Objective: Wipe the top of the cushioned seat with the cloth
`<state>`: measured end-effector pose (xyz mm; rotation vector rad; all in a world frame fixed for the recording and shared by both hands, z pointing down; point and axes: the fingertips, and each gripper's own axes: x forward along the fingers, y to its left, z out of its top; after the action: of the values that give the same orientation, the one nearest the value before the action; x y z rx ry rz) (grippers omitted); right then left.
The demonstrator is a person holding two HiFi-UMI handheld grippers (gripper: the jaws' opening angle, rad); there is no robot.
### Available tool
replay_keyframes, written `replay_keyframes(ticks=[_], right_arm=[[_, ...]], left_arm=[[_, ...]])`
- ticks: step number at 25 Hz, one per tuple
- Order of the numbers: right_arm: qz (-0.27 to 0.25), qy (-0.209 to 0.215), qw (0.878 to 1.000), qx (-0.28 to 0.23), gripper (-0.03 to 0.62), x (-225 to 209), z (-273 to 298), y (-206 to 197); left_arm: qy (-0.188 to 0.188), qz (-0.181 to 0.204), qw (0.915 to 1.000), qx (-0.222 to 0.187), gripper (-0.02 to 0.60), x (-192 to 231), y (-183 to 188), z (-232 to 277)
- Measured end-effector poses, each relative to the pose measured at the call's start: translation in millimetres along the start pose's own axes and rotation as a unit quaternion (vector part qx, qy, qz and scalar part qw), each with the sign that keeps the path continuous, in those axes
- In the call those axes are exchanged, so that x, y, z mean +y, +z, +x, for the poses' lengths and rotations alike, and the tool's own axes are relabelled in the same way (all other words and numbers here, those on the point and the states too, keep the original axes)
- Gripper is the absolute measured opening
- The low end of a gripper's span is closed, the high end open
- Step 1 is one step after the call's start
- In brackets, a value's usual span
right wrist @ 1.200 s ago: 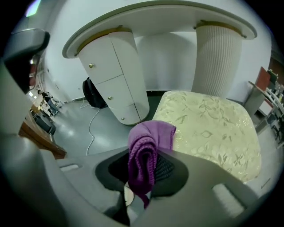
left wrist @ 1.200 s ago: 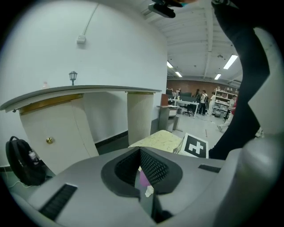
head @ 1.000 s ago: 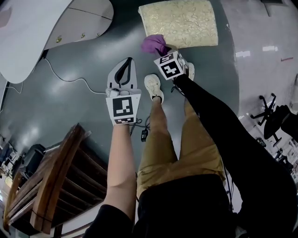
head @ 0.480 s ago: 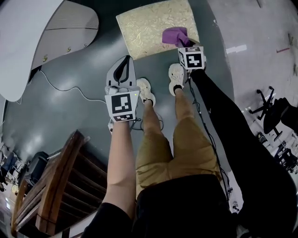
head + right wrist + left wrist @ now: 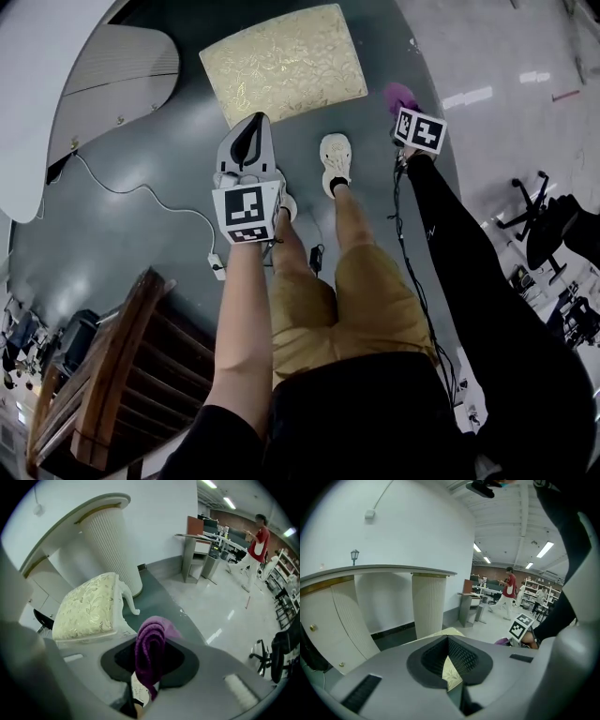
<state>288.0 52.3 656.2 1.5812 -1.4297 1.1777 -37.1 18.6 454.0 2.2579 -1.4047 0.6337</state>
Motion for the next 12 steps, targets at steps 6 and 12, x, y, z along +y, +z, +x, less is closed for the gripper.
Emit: replay_keyframes(ticks=[6, 12], right_arm=[[-0.005, 0.128, 0.992, -0.017, 0.082, 7.3, -12.3, -6.1], [-0.06, 0.167, 0.982, -0.063, 0.081, 24.2, -26.9, 30.4]], left_arm=[[-0.004, -0.021, 0.9998, 0.005, 0.006, -17.5, -0.4, 23.5], [-0.004, -0.005, 0.9998, 0.017, 0.006, -30.7, 3.8, 27.5]])
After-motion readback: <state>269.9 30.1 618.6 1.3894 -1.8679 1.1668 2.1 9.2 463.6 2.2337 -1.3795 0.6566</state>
